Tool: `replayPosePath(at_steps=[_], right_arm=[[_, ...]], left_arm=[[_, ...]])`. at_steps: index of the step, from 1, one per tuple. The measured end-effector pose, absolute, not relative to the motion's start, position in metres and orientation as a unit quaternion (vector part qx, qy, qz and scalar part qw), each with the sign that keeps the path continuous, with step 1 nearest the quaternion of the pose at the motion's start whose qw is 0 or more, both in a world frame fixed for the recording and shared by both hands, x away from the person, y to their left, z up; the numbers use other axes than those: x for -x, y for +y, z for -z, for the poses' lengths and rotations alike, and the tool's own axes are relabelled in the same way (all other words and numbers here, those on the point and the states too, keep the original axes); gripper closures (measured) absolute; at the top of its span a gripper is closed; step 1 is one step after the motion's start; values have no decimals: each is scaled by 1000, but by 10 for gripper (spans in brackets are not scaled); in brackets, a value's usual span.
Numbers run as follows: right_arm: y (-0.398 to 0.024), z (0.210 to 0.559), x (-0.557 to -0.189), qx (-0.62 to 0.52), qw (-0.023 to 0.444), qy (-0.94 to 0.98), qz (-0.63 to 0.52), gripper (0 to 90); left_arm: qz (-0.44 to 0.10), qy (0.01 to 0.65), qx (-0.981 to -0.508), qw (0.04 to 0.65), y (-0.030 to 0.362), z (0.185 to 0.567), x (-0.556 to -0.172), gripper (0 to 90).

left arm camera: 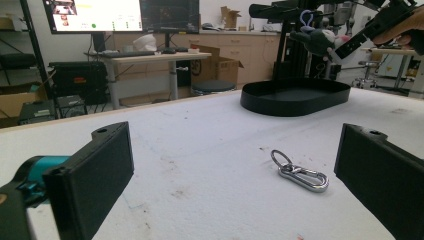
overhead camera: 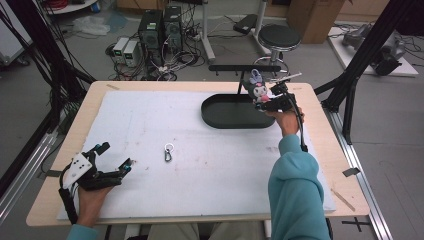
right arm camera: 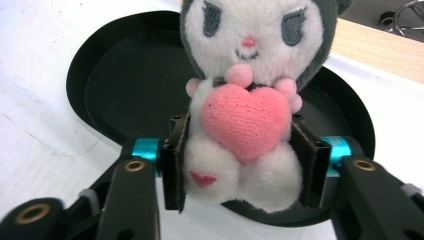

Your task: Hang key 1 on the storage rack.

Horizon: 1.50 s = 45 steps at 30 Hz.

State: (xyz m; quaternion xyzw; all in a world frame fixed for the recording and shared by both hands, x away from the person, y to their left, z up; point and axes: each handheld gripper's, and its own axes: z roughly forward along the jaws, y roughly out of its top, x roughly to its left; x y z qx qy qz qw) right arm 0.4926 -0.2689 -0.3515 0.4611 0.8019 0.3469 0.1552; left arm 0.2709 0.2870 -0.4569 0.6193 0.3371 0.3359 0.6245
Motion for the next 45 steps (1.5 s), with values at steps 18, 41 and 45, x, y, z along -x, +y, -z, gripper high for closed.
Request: replayPosePath(at_steps=[18, 41, 45], right_arm=[[-278, 339, -457, -409, 162, 766, -469, 7], [-291, 357, -356, -259, 215, 717, -611, 7], [-295, 370, -350, -266, 207, 718, -610, 7]], left_arm=[[-334, 336, -625, 620, 287, 456, -272, 29], [-334, 337, -626, 619, 287, 456, -272, 29], [-335, 337, -625, 619, 286, 456, -272, 29]])
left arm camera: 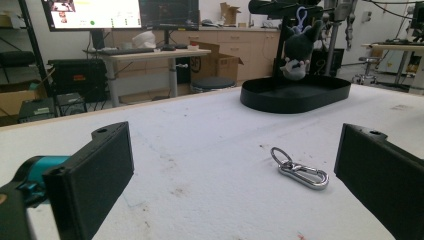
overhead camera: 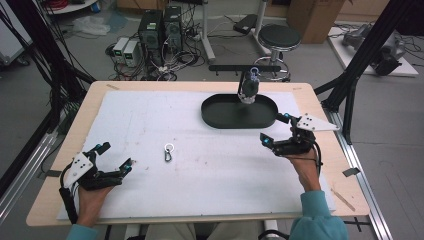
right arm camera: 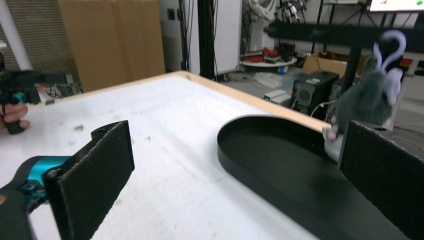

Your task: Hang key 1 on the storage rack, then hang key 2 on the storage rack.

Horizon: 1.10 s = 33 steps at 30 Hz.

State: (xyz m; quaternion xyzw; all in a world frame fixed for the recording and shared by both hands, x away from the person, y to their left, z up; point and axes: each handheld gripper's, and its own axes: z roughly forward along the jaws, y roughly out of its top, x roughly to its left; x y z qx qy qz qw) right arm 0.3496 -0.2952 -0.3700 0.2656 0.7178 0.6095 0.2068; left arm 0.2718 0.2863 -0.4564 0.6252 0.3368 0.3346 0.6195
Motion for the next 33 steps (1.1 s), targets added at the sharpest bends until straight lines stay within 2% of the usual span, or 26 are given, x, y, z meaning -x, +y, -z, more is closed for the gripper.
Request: replayPosePath(at_steps=[9, 25, 29, 33], right_arm=[[-299, 387, -342, -273, 201, 719, -607, 7], [-298, 389, -340, -270, 186, 721, -610, 7], [-298, 389, -342, -269, 200, 719, -608, 7], [-298, 390, -343, -268, 194, 721, -609, 7]], left_arm=[[-332, 340, -623, 621, 287, 456, -272, 29], [-329, 344, -621, 624, 288, 456, -273, 29], [-327, 346, -630, 613, 288, 455, -275, 29], [-323, 342, -633, 615, 288, 449, -276, 29]])
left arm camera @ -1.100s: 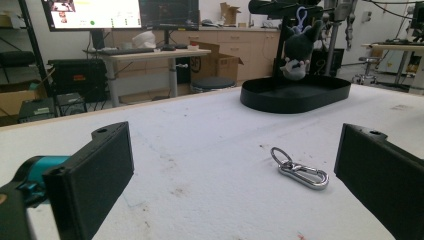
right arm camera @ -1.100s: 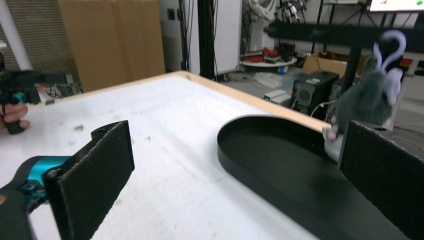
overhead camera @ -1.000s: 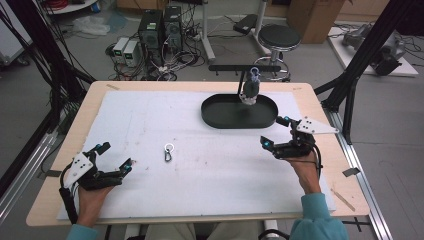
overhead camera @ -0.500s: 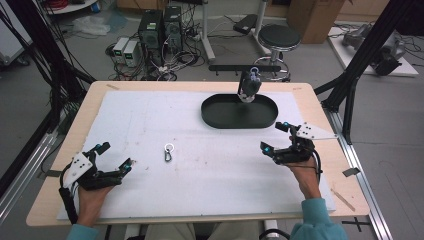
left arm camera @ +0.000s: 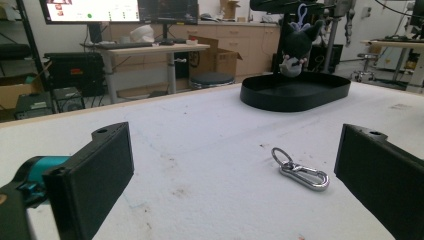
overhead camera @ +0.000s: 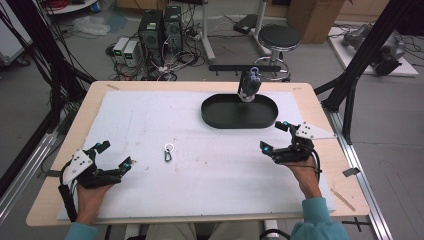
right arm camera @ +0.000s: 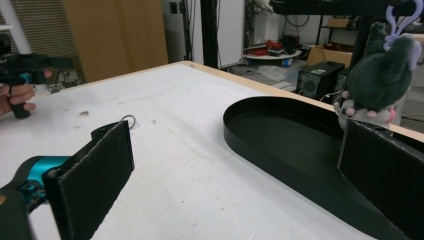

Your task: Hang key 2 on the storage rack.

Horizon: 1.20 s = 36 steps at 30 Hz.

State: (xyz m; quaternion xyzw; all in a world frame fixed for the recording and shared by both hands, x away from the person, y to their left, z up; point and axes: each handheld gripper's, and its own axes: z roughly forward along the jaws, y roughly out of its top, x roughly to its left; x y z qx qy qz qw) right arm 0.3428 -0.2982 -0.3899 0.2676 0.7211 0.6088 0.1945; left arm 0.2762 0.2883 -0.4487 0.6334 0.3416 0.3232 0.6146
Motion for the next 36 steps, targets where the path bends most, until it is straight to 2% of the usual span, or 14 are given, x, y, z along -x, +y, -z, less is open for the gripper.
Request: replayPosePath(at_steps=[7, 21, 36], right_arm=[[-298, 388, -343, -255, 190, 729, -606, 7], [-293, 385, -343, -235, 179, 735, -610, 7], [-289, 386, -343, -227, 175, 739, -609, 7]], left_arm=[[-289, 337, -665, 601, 290, 433, -288, 29], [-246, 286, -744, 551, 275, 383, -324, 29], [-197, 256, -815, 481, 239, 368, -361, 29]])
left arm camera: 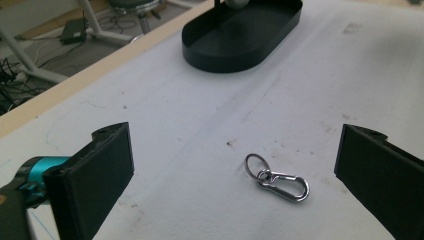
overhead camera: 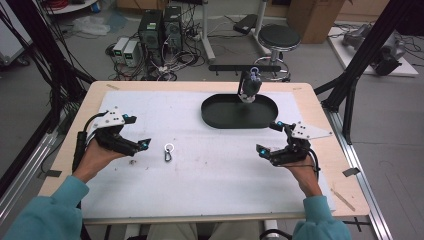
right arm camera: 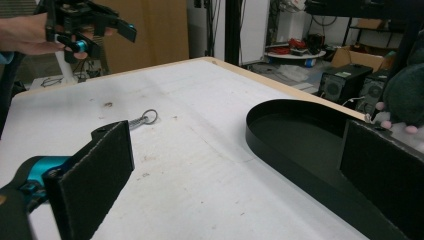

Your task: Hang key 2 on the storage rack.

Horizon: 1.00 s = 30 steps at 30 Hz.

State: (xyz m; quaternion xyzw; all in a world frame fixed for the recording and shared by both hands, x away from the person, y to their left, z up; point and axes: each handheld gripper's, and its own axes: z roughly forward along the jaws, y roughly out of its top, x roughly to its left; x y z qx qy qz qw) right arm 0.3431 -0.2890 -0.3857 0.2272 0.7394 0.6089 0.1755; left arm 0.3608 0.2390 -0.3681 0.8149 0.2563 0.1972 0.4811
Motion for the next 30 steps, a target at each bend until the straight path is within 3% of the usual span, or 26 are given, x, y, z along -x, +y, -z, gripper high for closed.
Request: replayPosePath(at_steps=[30], right_arm=[[-282, 389, -346, -214, 159, 750, -605, 7]], left_arm=[[-125, 255, -873, 398, 202, 397, -400, 29]])
